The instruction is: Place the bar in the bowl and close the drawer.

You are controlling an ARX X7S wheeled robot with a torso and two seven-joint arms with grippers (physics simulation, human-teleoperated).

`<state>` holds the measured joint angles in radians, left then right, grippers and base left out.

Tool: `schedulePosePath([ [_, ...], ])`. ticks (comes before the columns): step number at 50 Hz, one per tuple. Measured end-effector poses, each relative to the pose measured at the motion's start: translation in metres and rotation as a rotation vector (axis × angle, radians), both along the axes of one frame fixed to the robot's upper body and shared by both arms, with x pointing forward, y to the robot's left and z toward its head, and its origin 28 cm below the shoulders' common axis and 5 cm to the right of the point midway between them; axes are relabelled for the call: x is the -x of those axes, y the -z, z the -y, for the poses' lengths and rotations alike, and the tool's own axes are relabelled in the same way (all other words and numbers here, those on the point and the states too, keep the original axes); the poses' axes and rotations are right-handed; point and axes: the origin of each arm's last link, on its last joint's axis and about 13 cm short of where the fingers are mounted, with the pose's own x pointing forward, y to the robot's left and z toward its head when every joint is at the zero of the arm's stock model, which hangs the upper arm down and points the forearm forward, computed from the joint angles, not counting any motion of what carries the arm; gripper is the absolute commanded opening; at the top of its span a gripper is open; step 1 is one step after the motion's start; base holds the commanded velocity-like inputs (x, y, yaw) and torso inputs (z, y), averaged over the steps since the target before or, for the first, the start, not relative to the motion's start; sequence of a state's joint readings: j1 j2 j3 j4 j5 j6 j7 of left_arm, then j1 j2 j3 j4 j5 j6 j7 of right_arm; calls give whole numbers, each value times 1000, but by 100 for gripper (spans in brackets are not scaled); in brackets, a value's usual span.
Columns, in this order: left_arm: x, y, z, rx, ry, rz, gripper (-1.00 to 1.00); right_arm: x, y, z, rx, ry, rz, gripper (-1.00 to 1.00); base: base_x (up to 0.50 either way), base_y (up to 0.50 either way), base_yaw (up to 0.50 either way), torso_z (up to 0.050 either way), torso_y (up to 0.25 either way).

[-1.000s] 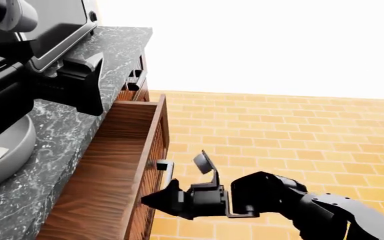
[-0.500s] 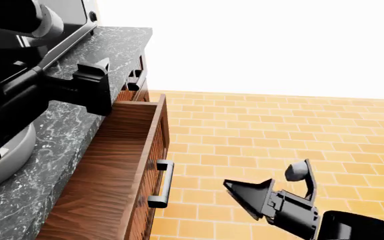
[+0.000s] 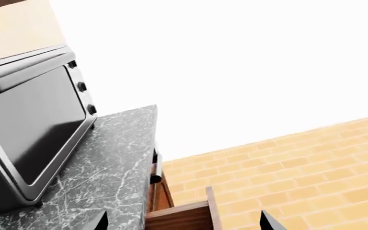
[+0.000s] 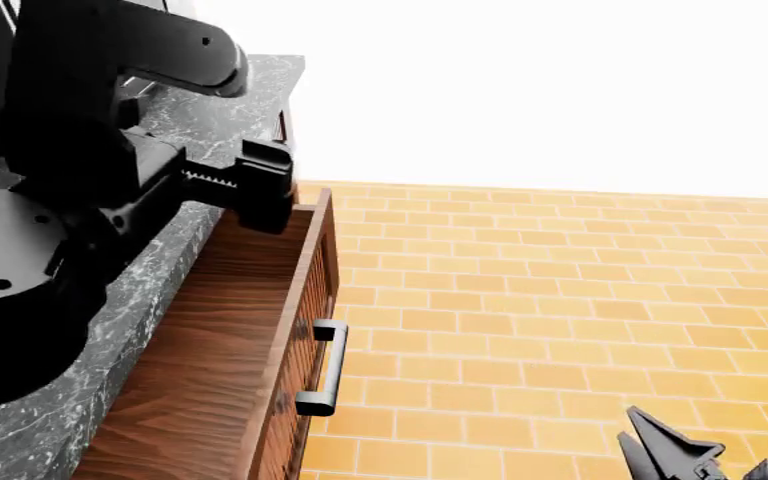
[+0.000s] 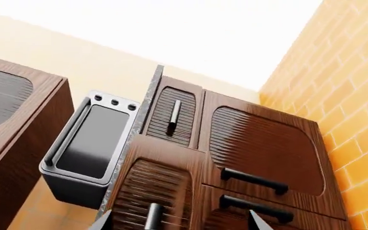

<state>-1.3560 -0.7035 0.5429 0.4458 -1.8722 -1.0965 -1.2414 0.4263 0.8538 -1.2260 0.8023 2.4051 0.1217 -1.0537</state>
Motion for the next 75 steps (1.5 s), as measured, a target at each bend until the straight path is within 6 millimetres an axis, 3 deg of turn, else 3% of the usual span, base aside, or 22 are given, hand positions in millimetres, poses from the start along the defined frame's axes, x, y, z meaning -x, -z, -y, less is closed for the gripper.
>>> schedulePosePath([
  [8, -1, 3, 29, -121, -23, 25, 100, 19, 21, 14, -23, 103, -40, 100, 0, 0, 0, 0, 0],
  [20, 8, 6, 92, -328, 41, 74, 100, 36, 28, 24, -45, 190, -47, 100, 0, 0, 0, 0, 0],
  [35, 7, 39, 150, -567, 52, 93, 100, 45, 32, 26, -65, 225, -47, 100, 0, 0, 0, 0, 0],
  [56, -18, 101, 163, -778, -13, 159, 100, 48, 32, 24, -100, 234, -53, 100, 0, 0, 0, 0, 0],
  [75, -11, 161, 156, -927, -5, 101, 100, 60, 36, 24, -140, 244, -49, 100, 0, 0, 0, 0, 0],
])
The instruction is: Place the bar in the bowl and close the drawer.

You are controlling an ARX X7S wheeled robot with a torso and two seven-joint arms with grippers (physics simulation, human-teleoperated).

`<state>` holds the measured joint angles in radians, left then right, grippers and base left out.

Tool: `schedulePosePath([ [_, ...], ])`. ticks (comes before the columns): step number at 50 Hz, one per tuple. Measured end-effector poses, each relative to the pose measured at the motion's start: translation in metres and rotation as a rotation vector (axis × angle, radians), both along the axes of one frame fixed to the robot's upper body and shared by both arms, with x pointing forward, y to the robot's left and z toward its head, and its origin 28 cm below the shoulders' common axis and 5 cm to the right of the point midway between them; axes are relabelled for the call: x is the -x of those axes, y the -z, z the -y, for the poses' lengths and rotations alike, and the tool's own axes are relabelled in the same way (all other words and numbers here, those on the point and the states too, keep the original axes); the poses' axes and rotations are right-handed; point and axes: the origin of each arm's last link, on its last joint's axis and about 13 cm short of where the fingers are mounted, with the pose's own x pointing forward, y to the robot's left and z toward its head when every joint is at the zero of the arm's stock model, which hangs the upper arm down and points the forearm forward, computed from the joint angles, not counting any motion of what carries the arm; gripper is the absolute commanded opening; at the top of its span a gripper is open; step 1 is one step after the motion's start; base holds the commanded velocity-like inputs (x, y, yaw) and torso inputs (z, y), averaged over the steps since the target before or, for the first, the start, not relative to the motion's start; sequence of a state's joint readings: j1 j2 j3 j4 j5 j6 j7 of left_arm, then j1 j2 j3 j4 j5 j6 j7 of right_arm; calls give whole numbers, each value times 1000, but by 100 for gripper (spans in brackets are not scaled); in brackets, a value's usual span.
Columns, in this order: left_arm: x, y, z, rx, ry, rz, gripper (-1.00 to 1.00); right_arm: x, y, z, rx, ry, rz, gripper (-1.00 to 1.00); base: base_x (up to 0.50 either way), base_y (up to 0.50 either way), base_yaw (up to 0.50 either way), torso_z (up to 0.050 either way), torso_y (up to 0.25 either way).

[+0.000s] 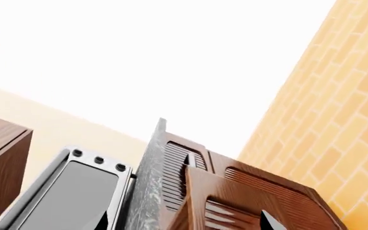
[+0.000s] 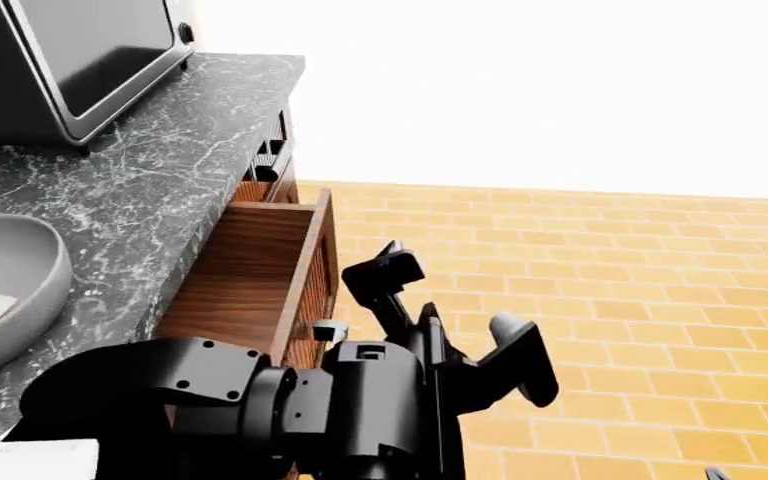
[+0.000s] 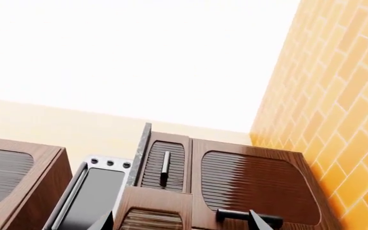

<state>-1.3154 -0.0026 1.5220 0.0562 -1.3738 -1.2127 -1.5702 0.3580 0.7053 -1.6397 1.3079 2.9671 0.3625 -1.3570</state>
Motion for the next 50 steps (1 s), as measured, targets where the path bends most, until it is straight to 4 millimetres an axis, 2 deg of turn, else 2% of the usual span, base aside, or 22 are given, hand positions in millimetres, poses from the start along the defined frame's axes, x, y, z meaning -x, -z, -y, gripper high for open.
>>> schedulePosePath([
  [20, 12, 39, -7, -109, -11, -34, 100, 8, 4, -3, -22, 9, 0, 100, 0, 0, 0, 0, 0],
  [40, 20, 64, -12, -203, 97, -23, 100, 14, 6, -5, -41, 15, 3, 100, 0, 0, 0, 0, 0],
  [50, 23, 72, -14, -241, 127, -86, 100, 17, 7, -6, -47, 17, 2, 100, 0, 0, 0, 0, 0],
])
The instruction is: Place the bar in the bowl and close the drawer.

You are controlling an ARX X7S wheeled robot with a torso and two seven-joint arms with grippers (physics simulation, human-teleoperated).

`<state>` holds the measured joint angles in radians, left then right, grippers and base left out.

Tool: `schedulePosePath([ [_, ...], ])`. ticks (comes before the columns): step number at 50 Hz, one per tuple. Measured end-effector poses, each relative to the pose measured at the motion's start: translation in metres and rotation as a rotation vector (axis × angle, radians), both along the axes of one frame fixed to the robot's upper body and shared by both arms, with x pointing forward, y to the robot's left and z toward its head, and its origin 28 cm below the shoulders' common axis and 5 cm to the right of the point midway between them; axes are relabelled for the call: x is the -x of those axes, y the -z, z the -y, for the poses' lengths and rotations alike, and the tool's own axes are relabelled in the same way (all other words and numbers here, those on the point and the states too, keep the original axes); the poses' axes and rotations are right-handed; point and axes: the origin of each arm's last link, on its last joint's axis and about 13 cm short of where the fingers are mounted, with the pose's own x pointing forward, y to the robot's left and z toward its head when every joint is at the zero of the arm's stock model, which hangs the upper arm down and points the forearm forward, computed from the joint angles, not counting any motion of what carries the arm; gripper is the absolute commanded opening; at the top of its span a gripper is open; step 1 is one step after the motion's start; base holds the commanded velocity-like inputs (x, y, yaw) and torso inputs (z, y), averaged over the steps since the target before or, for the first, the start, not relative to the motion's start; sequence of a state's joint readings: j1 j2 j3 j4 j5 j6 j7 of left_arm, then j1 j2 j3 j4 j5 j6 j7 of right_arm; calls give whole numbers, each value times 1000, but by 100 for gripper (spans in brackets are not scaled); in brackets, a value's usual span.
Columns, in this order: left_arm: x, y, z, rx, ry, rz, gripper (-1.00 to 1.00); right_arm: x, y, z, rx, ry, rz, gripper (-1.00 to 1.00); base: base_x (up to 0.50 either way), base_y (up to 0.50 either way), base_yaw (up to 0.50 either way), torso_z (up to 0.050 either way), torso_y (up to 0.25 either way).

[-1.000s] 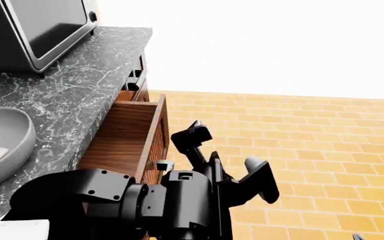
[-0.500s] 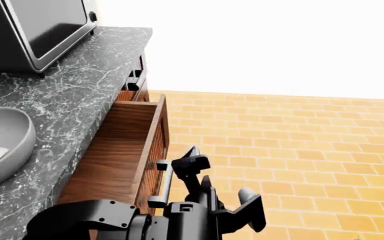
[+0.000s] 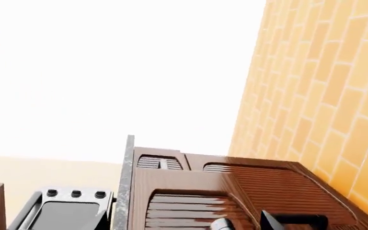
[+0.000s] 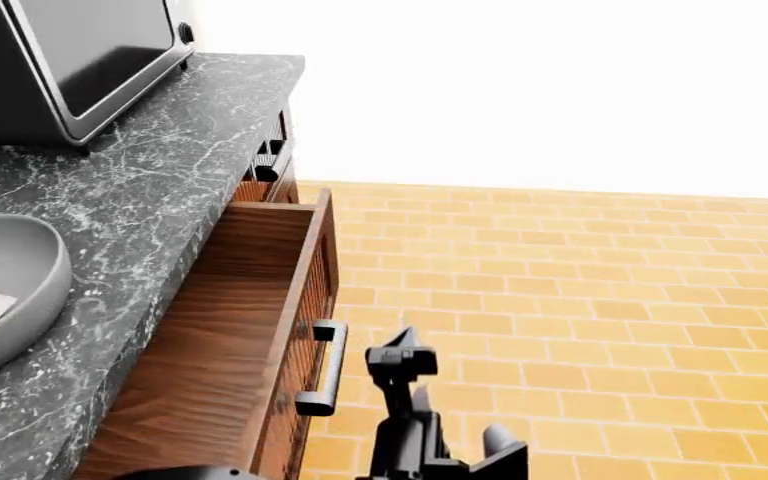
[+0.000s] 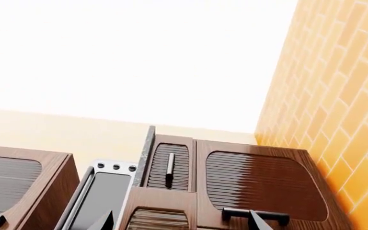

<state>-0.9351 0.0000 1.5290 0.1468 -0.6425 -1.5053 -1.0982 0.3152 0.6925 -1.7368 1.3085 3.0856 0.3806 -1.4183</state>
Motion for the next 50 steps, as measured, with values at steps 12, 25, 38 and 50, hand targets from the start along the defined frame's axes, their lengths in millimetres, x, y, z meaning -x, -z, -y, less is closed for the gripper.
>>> schedulePosePath([
  [12, 1, 2, -2, -33, -15, -85, 100, 1, 1, -1, -4, 1, -3, 100, 0, 0, 0, 0, 0],
  [25, 0, 1, -4, -50, -27, -173, 100, 1, 1, -2, -8, 0, -5, 100, 0, 0, 0, 0, 0],
  [38, 0, 0, -5, -62, -47, -256, 100, 3, 1, -2, -12, 0, -5, 100, 0, 0, 0, 0, 0],
  [50, -4, 0, -6, -71, -94, -330, 100, 3, 2, -2, -14, -1, -7, 100, 0, 0, 0, 0, 0],
])
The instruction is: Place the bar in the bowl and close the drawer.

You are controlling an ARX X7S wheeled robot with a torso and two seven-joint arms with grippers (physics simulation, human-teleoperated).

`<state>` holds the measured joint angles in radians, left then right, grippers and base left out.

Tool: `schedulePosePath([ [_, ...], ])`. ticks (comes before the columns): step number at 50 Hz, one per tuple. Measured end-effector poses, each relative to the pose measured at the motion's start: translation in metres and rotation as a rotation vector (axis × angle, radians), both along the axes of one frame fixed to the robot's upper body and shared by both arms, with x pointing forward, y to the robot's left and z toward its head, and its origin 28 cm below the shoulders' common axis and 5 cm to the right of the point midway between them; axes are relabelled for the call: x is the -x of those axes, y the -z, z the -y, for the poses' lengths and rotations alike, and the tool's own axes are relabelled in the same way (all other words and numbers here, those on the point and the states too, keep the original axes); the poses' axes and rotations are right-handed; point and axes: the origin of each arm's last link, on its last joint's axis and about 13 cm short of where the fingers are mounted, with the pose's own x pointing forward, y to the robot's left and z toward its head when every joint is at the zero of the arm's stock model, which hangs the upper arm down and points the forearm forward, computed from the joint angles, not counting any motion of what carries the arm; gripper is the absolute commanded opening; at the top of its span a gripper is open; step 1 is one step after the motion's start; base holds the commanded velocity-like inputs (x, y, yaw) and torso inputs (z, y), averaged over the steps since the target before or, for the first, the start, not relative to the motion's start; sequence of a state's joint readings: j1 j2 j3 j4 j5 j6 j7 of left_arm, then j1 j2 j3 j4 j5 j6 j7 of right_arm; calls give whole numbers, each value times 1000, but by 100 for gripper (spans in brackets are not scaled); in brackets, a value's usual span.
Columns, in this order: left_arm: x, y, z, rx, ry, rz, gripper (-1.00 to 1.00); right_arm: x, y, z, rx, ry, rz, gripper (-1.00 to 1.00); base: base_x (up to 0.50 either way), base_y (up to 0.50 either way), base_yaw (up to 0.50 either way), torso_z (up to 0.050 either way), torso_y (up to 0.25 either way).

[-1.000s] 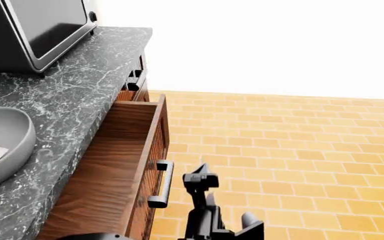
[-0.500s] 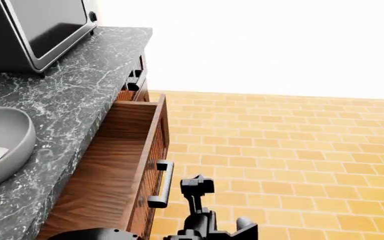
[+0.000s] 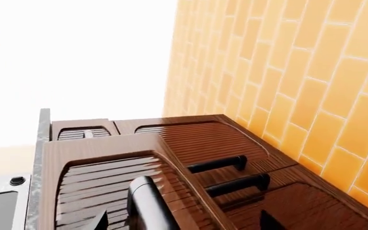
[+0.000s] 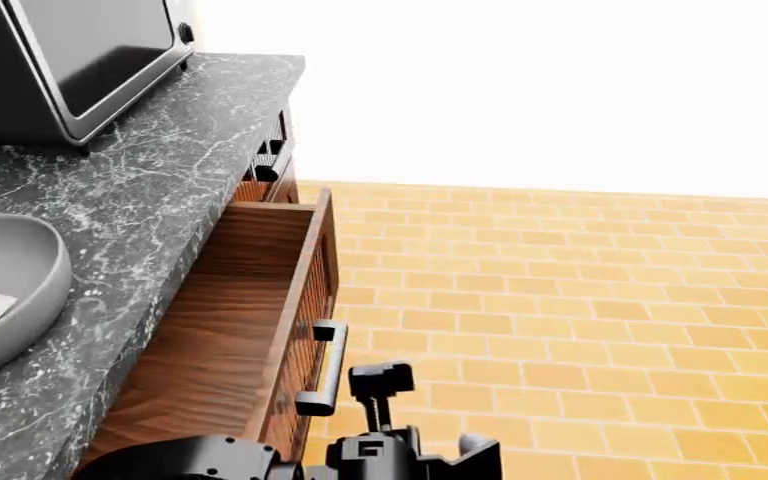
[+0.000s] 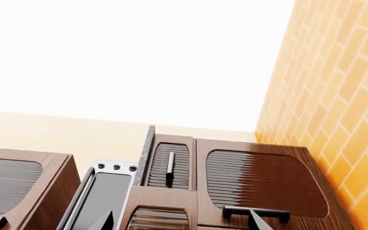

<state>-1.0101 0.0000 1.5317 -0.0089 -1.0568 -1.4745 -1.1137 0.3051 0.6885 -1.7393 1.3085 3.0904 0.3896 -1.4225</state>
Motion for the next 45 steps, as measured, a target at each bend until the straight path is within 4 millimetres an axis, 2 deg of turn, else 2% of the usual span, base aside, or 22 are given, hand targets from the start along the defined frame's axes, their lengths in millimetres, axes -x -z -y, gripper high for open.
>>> schedulePosePath([
  [45, -23, 33, -20, -163, -161, 8, 100, 1, 2, -2, -2, 1, 1, 100, 0, 0, 0, 0, 0],
])
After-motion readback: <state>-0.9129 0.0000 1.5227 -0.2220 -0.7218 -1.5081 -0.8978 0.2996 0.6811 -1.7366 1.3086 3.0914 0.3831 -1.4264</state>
